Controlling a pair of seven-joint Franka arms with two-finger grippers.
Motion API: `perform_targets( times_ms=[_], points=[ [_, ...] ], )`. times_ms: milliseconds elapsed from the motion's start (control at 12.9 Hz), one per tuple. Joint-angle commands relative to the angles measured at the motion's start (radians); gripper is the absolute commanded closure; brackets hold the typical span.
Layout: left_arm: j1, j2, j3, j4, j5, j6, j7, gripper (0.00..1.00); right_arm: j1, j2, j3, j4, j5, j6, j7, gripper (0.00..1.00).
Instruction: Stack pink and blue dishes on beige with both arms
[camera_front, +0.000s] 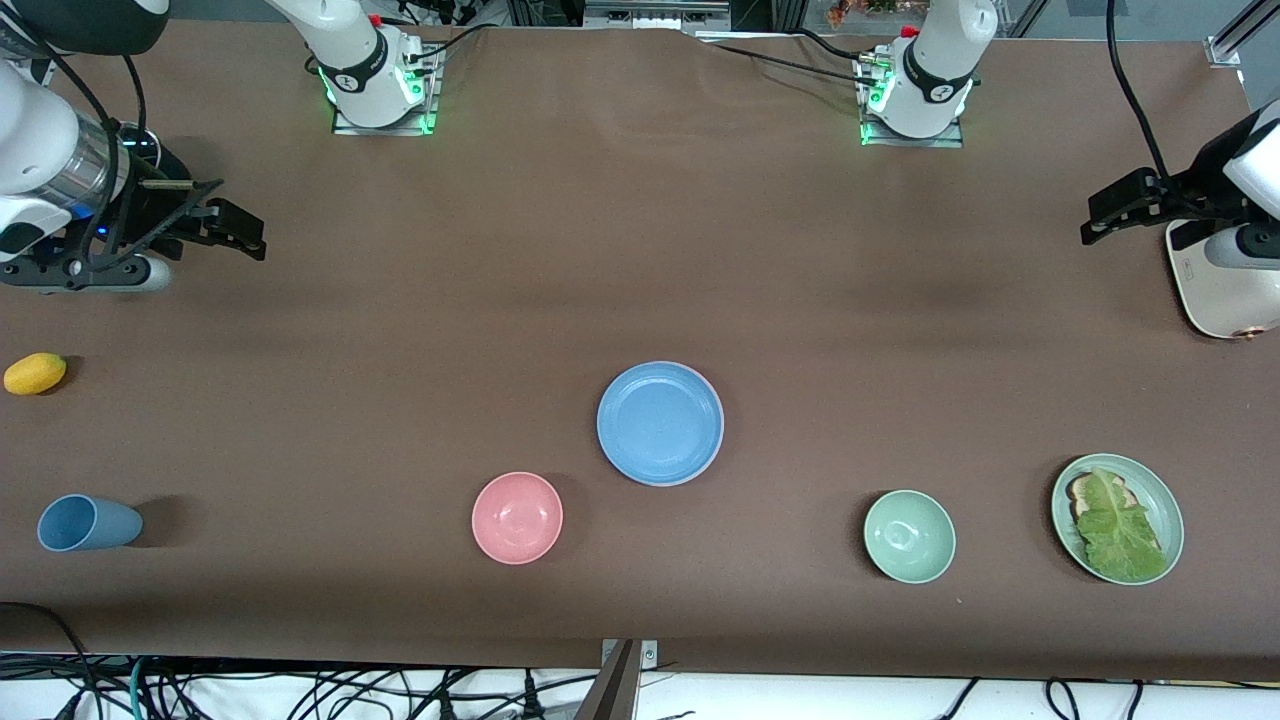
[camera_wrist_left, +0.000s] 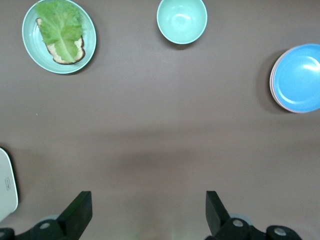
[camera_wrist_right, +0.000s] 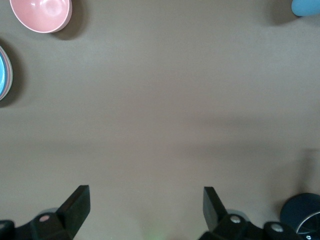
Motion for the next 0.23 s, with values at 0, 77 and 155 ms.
perform_targets(
  times_ms=[0, 77, 155],
  points=[
    [-0.002, -0.020, 0.002, -0.030, -0.011, 0.021, 0.048, 0.00, -0.015, 0.010, 0.015, 0.028, -0.014, -0.018, -0.012, 0.00],
    [0.004, -0.019, 0.002, -0.030, -0.013, 0.021, 0.048, 0.00, -0.014, 0.010, 0.015, 0.028, -0.015, -0.020, -0.012, 0.00],
    [0.006, -0.019, 0.002, -0.027, -0.013, 0.019, 0.047, 0.00, -0.014, 0.011, 0.015, 0.026, -0.015, -0.020, -0.012, 0.00]
  ],
)
